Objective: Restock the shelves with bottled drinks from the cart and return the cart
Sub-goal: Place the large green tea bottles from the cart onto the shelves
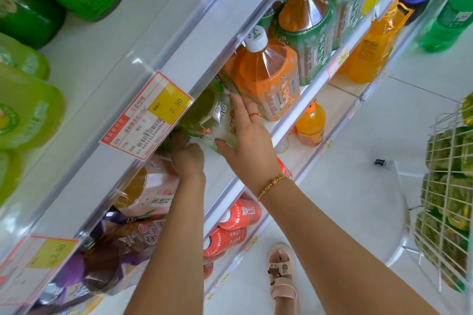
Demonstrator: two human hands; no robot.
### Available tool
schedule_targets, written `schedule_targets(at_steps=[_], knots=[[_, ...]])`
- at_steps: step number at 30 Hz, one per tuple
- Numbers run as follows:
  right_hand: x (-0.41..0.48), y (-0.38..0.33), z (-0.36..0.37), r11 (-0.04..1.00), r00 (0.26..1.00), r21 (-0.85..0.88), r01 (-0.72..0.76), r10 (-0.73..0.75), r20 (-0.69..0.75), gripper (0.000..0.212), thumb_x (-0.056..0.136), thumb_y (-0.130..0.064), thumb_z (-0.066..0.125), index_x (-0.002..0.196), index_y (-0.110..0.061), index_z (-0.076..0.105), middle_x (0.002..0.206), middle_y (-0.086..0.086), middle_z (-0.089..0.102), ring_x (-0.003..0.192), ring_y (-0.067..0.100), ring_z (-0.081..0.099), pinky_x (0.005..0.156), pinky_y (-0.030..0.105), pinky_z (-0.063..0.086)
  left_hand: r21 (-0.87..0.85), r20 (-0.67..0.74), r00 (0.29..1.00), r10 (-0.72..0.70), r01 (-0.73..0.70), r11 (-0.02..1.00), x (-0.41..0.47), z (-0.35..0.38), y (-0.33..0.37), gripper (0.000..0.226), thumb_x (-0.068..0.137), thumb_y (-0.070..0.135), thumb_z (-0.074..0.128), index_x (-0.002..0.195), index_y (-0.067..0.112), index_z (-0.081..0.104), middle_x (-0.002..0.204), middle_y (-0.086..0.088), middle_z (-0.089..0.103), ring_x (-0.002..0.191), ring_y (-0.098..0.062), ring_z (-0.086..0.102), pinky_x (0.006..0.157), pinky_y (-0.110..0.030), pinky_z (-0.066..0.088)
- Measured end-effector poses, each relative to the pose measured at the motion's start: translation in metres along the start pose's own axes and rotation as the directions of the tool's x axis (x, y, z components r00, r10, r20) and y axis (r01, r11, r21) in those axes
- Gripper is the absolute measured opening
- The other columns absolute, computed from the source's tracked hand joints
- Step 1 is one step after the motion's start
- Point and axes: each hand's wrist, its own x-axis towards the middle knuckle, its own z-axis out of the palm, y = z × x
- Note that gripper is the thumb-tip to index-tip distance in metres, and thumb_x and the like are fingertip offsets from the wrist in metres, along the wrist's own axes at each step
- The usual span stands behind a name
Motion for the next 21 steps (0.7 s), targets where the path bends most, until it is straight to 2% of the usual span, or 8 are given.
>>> schedule_targets(at_steps=[3,4,6,8,10,14,18,21], knots=[[0.003,0.007,-0.004,0.998,0.999,0.062,-0.007,0.004,0.05,0.085,0.081,-0.015,0.068,0.149,-0.017,0.016,0.147,0.003,0.03,0.126,0.02,0.041,0.103,0.023,0.034,-0.025,0.345,0.93,0.127,-0.126,0.992,-0.018,-0.008,-0.019,0.04,0.077,-0.001,0.049,0.111,0.02,0.054,0.102,0.006,0.066,0.1,-0.015,0.057,0.09,-0.03,0.048],[0.003,0.012,-0.006,0.998,0.997,0.068,0.0,-0.005,0.072,0.084,0.082,-0.014,0.067,0.149,-0.017,0.016,0.147,0.003,0.032,0.126,0.02,0.041,0.103,0.022,0.033,-0.077,0.442,0.881,0.169,-0.15,0.986,-0.02,-0.01,-0.023,0.052,0.071,-0.007,0.05,0.117,0.018,0.053,0.109,0.004,0.065,0.107,-0.016,0.057,0.088,-0.028,0.047],[0.002,0.021,-0.009,0.997,0.993,0.079,0.017,-0.026,0.117,0.086,0.082,-0.012,0.068,0.15,-0.02,0.016,0.147,0.003,0.037,0.125,0.02,0.045,0.102,0.023,0.035,-0.101,0.515,0.83,0.212,-0.186,0.977,-0.017,-0.012,-0.026,0.073,0.064,-0.007,0.059,0.131,0.019,0.046,0.129,-0.002,0.058,0.12,-0.015,0.054,0.091,-0.028,0.047],[0.0,0.024,-0.007,0.997,0.992,0.066,0.045,-0.053,0.119,0.083,0.081,-0.012,0.069,0.149,-0.02,0.02,0.147,0.0,0.04,0.122,0.019,0.049,0.101,0.023,0.037,-0.118,0.502,0.827,0.253,-0.224,0.967,-0.014,-0.012,-0.025,0.078,0.06,0.0,0.074,0.131,0.019,0.047,0.127,-0.002,0.06,0.118,-0.012,0.057,0.095,-0.03,0.047],[-0.004,0.025,-0.003,0.999,0.999,0.029,0.026,-0.026,0.02,0.069,0.084,-0.014,0.067,0.144,-0.019,0.034,0.134,0.004,0.054,0.108,0.023,0.057,0.092,0.027,0.043,-0.069,0.447,0.856,0.258,-0.254,0.965,-0.015,-0.004,-0.023,0.074,0.062,0.0,0.081,0.127,0.015,0.05,0.121,-0.001,0.063,0.108,-0.007,0.062,0.092,-0.025,0.049],[-0.002,0.025,0.004,0.982,0.977,0.028,-0.187,0.189,-0.101,0.037,0.09,-0.019,0.059,0.126,-0.013,0.056,0.11,0.01,0.062,0.094,0.028,0.062,0.081,0.032,0.046,0.068,0.23,0.907,0.353,-0.377,0.924,-0.021,0.014,-0.023,0.066,0.065,0.006,0.083,0.123,0.005,0.053,0.111,-0.002,0.066,0.086,0.005,0.065,0.079,-0.013,0.051],[-0.001,0.043,0.007,0.969,0.977,-0.129,-0.209,0.211,0.002,0.029,0.092,-0.016,0.053,0.12,-0.009,0.055,0.115,0.009,0.059,0.104,0.027,0.058,0.086,0.034,0.047,0.025,0.013,0.952,0.306,-0.306,0.952,-0.019,0.034,-0.011,0.084,0.061,0.018,0.087,0.132,0.005,0.044,0.124,-0.006,0.06,0.108,-0.015,0.061,0.096,-0.031,0.049],[-0.018,0.061,0.002,0.969,0.99,-0.226,-0.095,0.117,0.084,0.031,0.09,-0.005,0.051,0.12,-0.009,0.057,0.121,0.006,0.053,0.113,0.022,0.051,0.092,0.028,0.043,0.076,-0.068,0.959,0.277,-0.271,0.959,-0.013,0.044,-0.001,0.094,0.061,0.026,0.087,0.137,0.002,0.037,0.133,-0.008,0.052,0.116,-0.018,0.055,0.096,-0.025,0.045]])
